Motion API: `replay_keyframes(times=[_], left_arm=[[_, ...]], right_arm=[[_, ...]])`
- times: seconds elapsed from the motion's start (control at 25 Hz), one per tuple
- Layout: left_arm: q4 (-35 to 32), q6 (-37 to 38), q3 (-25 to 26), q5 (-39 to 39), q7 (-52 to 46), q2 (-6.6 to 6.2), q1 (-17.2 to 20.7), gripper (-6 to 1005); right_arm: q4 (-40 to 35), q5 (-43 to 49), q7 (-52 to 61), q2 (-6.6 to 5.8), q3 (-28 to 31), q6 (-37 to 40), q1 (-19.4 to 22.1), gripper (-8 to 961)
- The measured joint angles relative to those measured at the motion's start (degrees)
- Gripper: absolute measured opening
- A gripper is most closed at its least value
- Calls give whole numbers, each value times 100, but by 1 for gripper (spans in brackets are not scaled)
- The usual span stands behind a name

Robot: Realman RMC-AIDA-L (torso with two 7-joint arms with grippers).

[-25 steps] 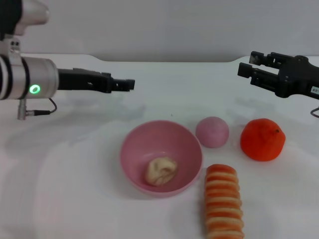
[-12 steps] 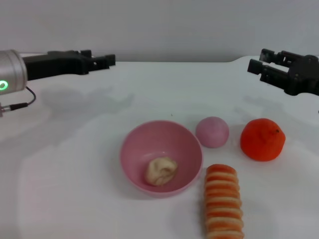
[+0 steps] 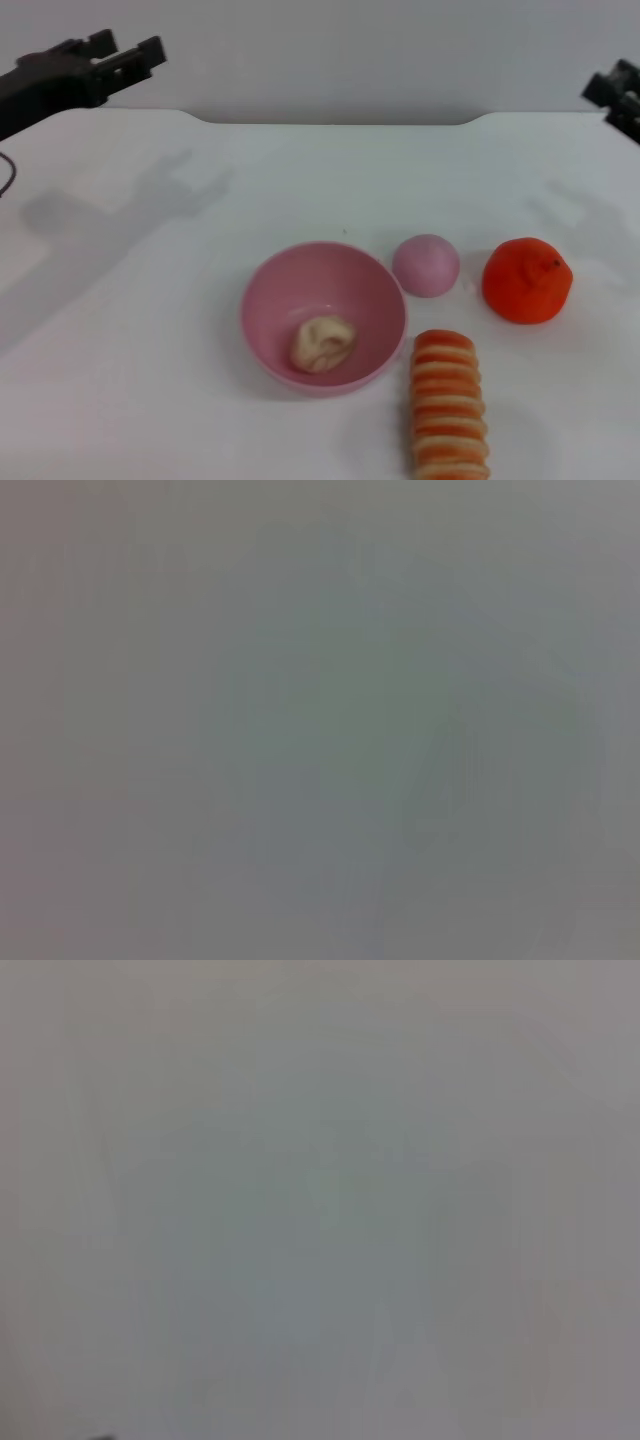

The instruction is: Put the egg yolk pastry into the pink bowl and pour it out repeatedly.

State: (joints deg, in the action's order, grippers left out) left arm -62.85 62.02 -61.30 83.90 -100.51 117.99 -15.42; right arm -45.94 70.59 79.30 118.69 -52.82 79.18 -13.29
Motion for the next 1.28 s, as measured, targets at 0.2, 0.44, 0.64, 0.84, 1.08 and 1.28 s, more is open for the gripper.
replay_keyframes(times=[0.2, 0.44, 0.64, 0.84, 1.08, 1.28], left_arm=[[632, 6, 10, -1176, 1463, 11, 227, 735], [1842, 206, 16, -2918, 3717, 42, 299, 733], [3150, 1078, -28, -4260, 6107, 51, 218, 732], [4027, 1511, -31, -4582, 7884, 64, 108, 733], [4846, 1535, 6, -4814, 8867, 69, -74, 729], [5077, 1569, -6, -5048, 8924, 75, -126, 725]], right_arm=[[690, -648, -686, 6, 139, 115, 155, 544], [1894, -1162, -1911, 5, 520, 321, 184, 544], [2831, -1309, -2994, 19, 895, 457, 200, 544], [3558, -1314, -4003, 29, 1282, 592, 204, 544], [4195, -1320, -4918, 31, 1735, 746, 201, 544], [4385, -1321, -4959, 31, 1967, 743, 173, 544]])
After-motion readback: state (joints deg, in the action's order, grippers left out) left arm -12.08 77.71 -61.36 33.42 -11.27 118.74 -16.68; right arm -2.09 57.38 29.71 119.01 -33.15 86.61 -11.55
